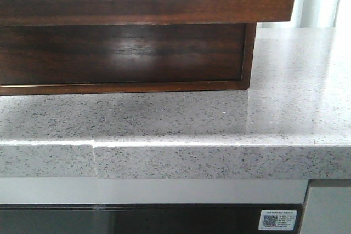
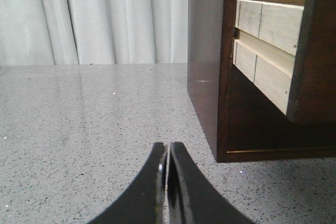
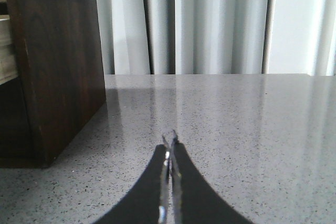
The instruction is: Put scissors in drawer with both arms
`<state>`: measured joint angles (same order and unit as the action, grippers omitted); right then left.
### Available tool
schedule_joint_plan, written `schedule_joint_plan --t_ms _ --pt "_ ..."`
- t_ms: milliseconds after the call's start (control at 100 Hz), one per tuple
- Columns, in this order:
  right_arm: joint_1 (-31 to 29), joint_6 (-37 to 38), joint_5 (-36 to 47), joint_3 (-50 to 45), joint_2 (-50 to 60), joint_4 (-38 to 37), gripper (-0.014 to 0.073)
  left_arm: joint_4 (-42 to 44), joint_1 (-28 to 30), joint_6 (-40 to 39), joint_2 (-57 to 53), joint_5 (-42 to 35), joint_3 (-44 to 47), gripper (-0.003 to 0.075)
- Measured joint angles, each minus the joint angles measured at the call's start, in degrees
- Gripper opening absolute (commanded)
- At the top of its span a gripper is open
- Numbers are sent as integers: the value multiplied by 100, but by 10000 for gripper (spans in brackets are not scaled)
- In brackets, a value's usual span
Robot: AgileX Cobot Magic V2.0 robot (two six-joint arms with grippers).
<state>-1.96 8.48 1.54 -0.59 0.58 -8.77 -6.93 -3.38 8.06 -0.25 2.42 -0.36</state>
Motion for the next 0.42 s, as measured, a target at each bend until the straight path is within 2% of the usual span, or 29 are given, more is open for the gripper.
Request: schedule_joint_plan --t_ms 420 --pt "0 131 0 0 0 -35 -69 0 0 0 0 0 0 -20"
